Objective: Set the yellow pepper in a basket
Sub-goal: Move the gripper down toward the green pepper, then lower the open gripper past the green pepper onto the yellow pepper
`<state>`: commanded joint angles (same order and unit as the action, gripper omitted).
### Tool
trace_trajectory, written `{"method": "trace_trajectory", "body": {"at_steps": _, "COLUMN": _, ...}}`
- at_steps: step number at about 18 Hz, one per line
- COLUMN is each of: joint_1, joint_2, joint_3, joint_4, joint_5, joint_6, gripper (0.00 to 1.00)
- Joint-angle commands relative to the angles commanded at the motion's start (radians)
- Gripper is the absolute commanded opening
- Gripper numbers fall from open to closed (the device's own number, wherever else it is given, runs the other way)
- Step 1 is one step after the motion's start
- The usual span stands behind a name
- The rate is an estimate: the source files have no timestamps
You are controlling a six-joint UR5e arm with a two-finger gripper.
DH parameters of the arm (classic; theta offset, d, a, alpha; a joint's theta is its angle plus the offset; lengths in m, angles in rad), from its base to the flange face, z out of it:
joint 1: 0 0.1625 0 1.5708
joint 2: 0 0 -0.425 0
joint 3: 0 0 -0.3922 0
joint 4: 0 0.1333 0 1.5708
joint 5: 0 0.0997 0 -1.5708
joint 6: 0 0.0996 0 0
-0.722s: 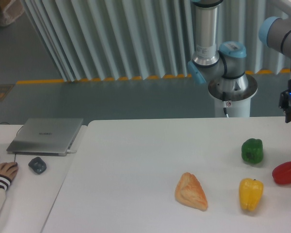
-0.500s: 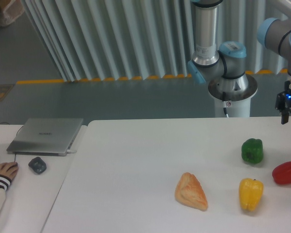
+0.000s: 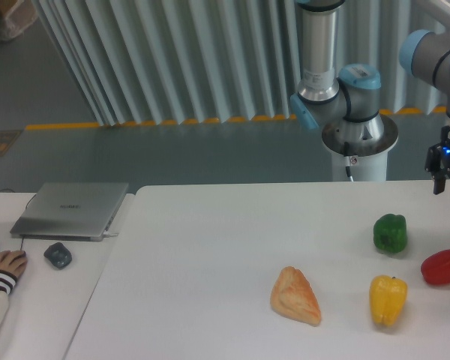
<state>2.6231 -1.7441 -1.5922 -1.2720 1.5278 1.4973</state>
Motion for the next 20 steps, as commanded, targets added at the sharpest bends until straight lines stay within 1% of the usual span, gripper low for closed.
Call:
{"method": "trace_trajectory", "body": {"at_steps": 3, "joint_1": -0.015, "joint_2": -0.003, "joint_3": -0.012, "joint_4": 0.003, "joint_5": -0.003, "joint_6": -0.025, "gripper": 1.00}}
{"method": "trace_trajectory", "body": {"at_steps": 4, "joint_1": -0.026, "joint_2": -0.003, "joint_3": -0.020, "joint_4": 0.006, "joint_5": -0.003, "joint_6": -0.060, "gripper": 1.00}}
{"method": "trace_trajectory", "body": {"at_steps": 6, "joint_1": -0.055, "joint_2": -0.005, "joint_3": -0.023, "joint_4": 0.029, "joint_5": -0.008, "joint_6": -0.205, "gripper": 1.00}}
{"method": "trace_trajectory", "body": {"at_steps": 7, "joint_1": -0.070, "joint_2": -0.009, "joint_3": -0.023, "joint_4": 0.037, "joint_5": -0.009, "joint_6": -0.256, "gripper": 1.00}}
{"method": "trace_trajectory", "body": {"at_steps": 11, "joint_1": -0.086, "joint_2": -0.012, "joint_3": -0.015, "joint_4": 0.042, "joint_5": -0.009, "joint_6": -0.321, "gripper": 1.00}}
{"method": "trace_trajectory", "body": {"at_steps": 12, "joint_1": -0.086, "joint_2": -0.009, "joint_3": -0.018, "joint_4": 0.042, "joint_5": -0.012, "joint_6": -0.380, "gripper": 1.00}}
{"method": "trace_trajectory", "body": {"at_steps": 13, "joint_1": -0.087, "joint_2": -0.012, "joint_3": -0.017, "joint_4": 0.049, "joint_5": -0.021, "joint_6": -0.460, "gripper": 1.00}}
{"method": "trace_trajectory", "body": {"at_steps": 14, "joint_1": -0.115, "joint_2": -0.018, "joint_3": -0.014, "joint_4": 0.074, "joint_5": -0.038, "joint_6": -0.482, "gripper": 1.00}}
{"method": "trace_trajectory", "body": {"at_steps": 15, "joint_1": -0.123, "joint_2": -0.021, "joint_3": -0.014, "joint_4": 0.092, "joint_5": -0.029, "joint_6": -0.508, "gripper": 1.00}}
{"method": "trace_trajectory", "body": {"at_steps": 19, "joint_1": -0.136, "joint_2": -0.020, "joint_3": -0.020, "joint_4": 0.102, "joint_5": -0.037, "joint_6": -0.587, "gripper": 1.00}}
{"method": "trace_trajectory", "body": {"at_steps": 20, "joint_1": -0.162, "joint_2": -0.037, "joint_3": -0.020, "joint_4": 0.117, "joint_5": -0.037, "joint_6": -0.638, "gripper": 1.00}}
